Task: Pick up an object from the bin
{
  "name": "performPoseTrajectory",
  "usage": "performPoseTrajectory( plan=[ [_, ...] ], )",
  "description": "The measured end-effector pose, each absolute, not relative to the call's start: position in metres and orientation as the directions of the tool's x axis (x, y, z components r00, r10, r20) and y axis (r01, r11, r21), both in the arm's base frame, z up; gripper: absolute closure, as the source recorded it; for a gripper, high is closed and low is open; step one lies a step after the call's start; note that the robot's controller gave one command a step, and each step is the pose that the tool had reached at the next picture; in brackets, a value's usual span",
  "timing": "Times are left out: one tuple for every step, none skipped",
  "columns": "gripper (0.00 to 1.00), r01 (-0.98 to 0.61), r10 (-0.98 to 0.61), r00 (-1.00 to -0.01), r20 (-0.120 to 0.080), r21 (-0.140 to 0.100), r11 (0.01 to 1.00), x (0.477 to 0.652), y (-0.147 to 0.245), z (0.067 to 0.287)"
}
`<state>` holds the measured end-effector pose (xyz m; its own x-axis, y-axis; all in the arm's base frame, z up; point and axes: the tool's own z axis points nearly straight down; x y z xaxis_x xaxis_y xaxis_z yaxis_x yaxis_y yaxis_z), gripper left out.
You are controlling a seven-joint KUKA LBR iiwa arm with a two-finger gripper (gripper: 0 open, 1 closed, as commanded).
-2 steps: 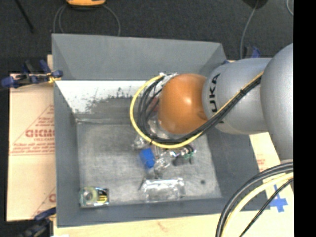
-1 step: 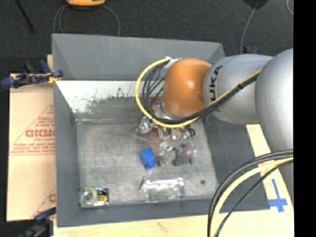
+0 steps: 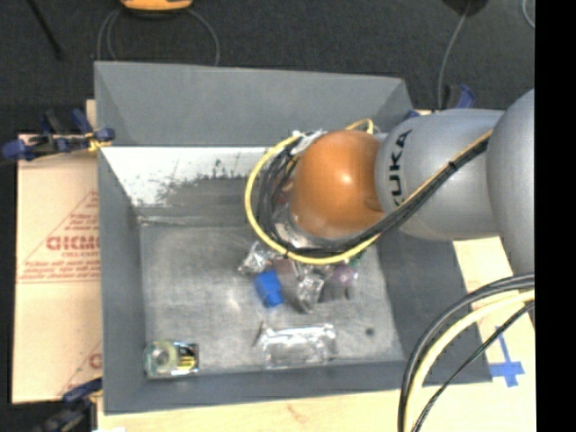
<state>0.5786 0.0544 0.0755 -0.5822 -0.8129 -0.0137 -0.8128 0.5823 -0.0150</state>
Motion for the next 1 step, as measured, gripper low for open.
performPoseTrajectory(
  plan=[
    [0.0,-0.967,-0.967,-0.256,-0.002,-0.005,0.256,0.5988,0.0666,0.0782]
  ],
)
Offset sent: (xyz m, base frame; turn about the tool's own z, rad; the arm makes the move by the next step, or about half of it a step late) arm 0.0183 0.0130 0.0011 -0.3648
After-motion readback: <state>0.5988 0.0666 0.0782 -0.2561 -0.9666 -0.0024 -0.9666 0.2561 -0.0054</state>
